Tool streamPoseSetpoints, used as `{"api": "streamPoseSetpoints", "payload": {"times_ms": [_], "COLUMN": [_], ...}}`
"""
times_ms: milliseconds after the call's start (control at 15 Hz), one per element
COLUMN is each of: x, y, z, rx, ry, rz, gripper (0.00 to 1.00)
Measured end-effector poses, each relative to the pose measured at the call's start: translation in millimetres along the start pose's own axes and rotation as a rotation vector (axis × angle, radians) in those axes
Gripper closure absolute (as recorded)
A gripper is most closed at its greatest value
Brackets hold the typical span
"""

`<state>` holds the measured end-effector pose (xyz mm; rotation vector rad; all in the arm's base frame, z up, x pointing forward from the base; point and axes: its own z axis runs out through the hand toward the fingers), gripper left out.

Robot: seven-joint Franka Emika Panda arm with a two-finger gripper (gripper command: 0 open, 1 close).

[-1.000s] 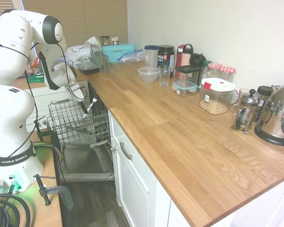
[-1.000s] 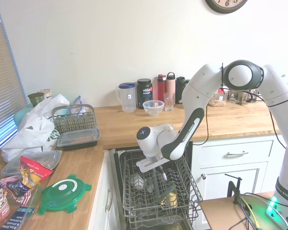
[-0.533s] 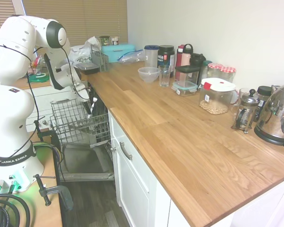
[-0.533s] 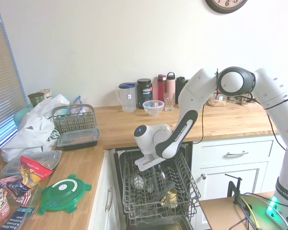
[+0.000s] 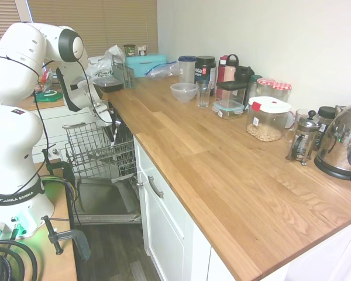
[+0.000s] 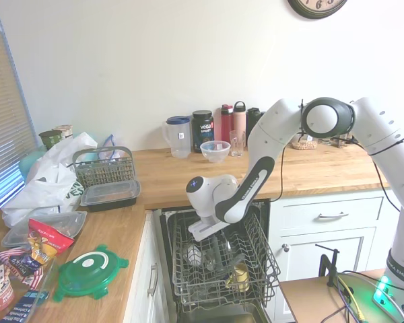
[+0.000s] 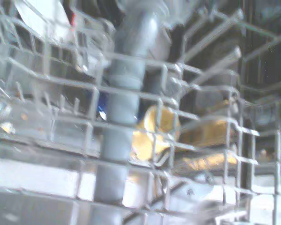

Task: Put the fork in the dishwasher

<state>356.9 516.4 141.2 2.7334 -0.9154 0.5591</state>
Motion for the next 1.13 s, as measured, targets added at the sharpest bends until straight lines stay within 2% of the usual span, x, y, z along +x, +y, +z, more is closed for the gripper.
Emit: {"api": "streamPoseSetpoints", "payload": {"times_ms": [333, 467, 800, 933, 1133], "x": [-2.0, -5.5, -8.1, 19.6, 67.7], "y": [-7.3, 2.6, 73.6, 100.2, 140.4], "z": [-22.8, -47.7, -139.5, -157.4, -163.1], "rx": [0.035, 0.062, 0.179, 0.23, 0.314], "ry": [-0.001, 0.001, -0.001, -0.026, -0.078], "rz": [-0.005, -0.001, 0.069, 0.117, 0.192], "gripper": [0.0, 0.0, 0.0, 0.0, 0.0]}}
